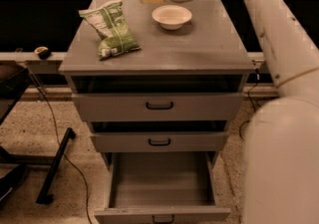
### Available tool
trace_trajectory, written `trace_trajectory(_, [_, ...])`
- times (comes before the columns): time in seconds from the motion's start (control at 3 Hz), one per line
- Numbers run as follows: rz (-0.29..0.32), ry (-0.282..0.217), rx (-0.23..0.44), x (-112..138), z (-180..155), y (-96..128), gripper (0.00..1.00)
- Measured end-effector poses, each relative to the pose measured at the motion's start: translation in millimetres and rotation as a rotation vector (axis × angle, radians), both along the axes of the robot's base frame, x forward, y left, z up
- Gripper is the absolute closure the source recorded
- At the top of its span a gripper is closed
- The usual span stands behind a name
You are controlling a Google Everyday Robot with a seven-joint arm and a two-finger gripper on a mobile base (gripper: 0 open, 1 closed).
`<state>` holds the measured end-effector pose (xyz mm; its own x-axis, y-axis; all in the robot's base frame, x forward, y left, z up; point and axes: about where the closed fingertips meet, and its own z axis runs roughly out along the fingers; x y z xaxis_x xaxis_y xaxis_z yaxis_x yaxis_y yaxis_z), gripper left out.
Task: Place green jalapeno chip bag into bottom drawer
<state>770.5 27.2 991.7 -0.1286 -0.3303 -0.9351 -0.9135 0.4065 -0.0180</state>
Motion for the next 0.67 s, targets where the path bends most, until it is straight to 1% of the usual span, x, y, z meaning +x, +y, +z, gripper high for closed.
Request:
trace_trajectory(0.33, [0.079, -0.096, -0.107, -51.5, 8.8, -17.6, 0.00])
trace_trajectory(0.67, [0.098, -0.105, -0.131, -60.2, 5.2, -14.8, 0.00])
